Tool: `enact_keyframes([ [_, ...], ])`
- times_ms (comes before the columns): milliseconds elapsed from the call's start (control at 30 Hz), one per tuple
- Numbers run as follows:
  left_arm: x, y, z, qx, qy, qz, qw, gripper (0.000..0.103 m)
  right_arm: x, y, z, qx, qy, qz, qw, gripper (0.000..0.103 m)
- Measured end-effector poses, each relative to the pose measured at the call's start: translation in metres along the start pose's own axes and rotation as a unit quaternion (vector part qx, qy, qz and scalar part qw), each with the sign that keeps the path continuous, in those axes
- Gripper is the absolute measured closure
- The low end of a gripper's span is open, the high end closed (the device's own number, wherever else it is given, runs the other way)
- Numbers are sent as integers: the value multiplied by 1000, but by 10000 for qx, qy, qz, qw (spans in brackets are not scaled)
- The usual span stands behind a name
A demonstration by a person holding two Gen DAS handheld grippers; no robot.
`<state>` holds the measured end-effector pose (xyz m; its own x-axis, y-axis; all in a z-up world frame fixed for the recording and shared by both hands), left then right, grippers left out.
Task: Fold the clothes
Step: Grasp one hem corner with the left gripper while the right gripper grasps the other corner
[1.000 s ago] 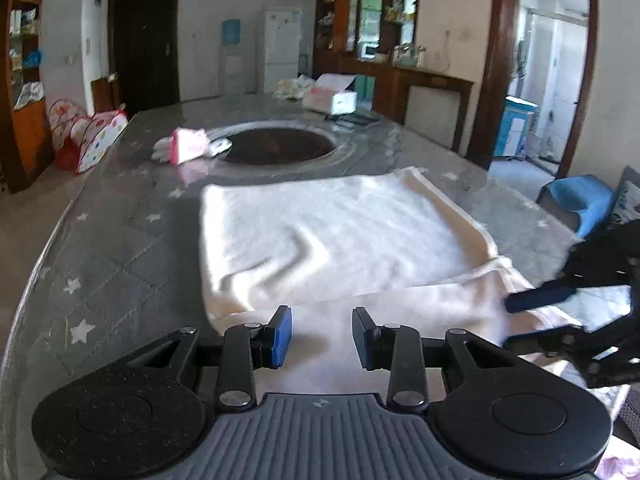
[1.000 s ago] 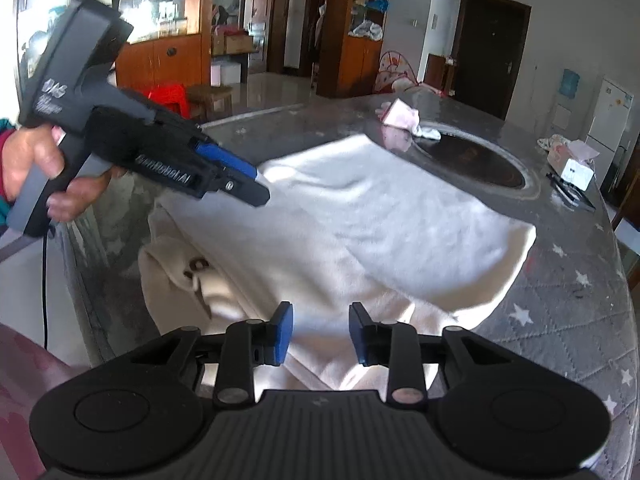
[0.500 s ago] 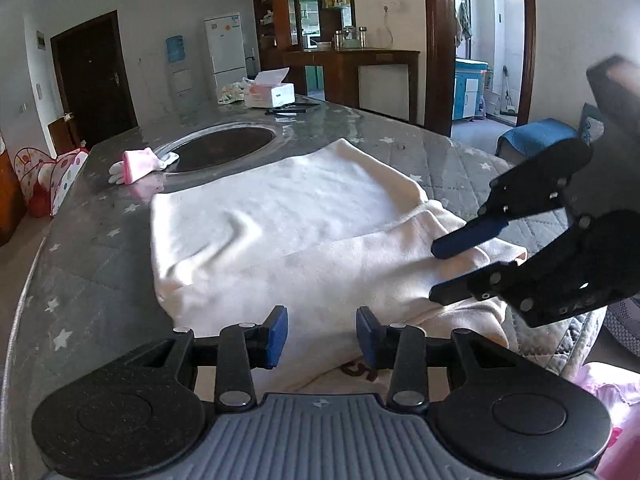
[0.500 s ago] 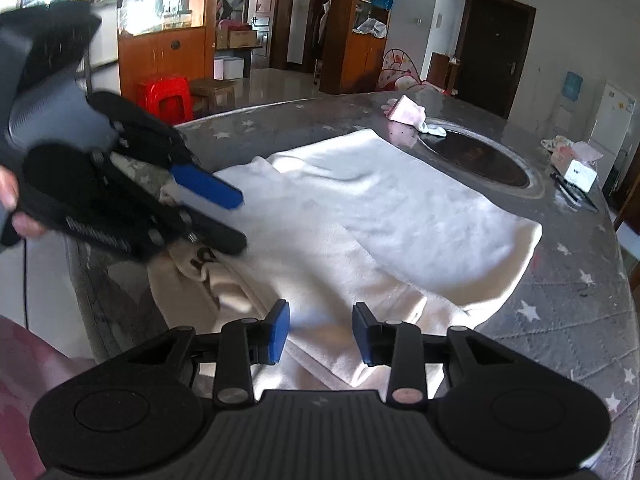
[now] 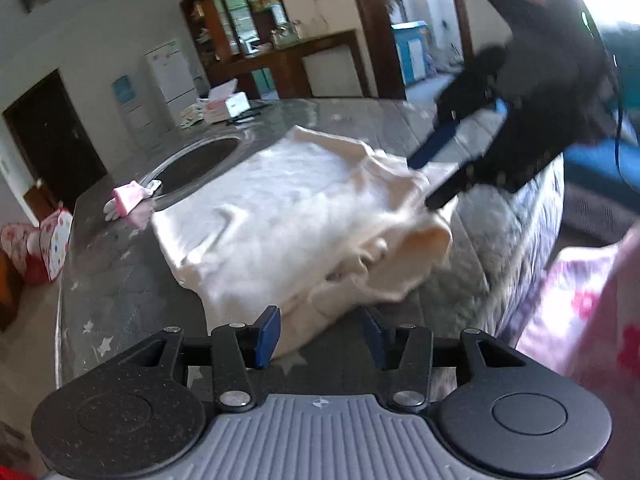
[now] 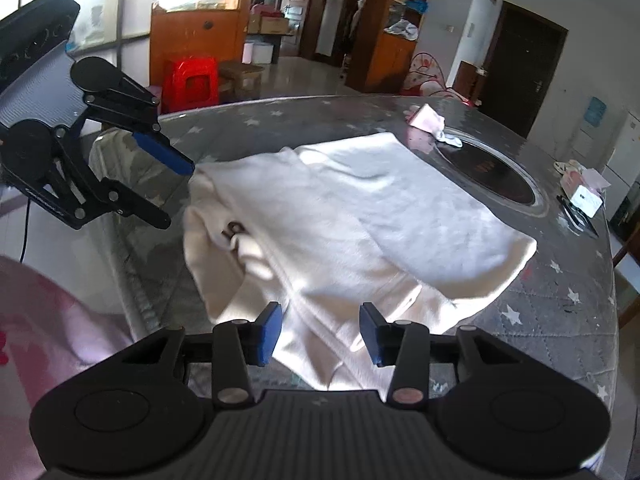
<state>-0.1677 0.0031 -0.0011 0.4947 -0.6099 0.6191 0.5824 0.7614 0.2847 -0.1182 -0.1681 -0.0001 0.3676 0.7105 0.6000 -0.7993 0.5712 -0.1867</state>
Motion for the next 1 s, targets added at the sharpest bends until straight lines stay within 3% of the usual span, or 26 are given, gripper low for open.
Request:
enact_keyframes([
  [233, 6, -9, -16, 276, -224, -352, 9987, 54, -9, 8, 5, 6, 94, 275, 9996, 55],
  [400, 14, -11, -22, 217, -405, -406, 9981, 86, -15, 16, 4, -9, 138, 597, 9981, 49],
  [500, 22, -1, -20, 123, -512, -129, 9985, 93, -18, 21, 3, -66, 121, 816, 9966, 46],
  [733, 45, 28, -17, -129, -722, 591, 9955, 94, -11, 20, -12, -278, -204, 943, 9950, 43],
  [833, 48, 31, -19, -166, -739, 649, 9950, 94, -5, 14, -22, -274, -309, 784, 9961, 54],
  [867, 46, 30, -19, -137, -730, 613, 9954, 94, -2, 12, -25, -256, -317, 718, 9966, 63],
  [900, 43, 29, -19, -107, -720, 577, 9957, 94, -1, 11, -27, -228, -299, 653, 9972, 79],
  [1000, 36, 26, -19, -17, -693, 470, 9965, 89, 5, 2, -29, -50, -197, 360, 9991, 89],
])
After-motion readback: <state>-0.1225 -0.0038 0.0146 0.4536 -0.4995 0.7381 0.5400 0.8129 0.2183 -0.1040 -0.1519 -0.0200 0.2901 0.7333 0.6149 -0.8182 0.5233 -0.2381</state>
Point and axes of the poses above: each gripper's, at about its wrist camera, not at the fingertips, and z roughly against the way its jaws point, y to its left, x to its top, the point moved 6 cm from there along -z, roughly the way its jaws point, and after that the axes turned 7 degrees about y, right-handed, at the moved point
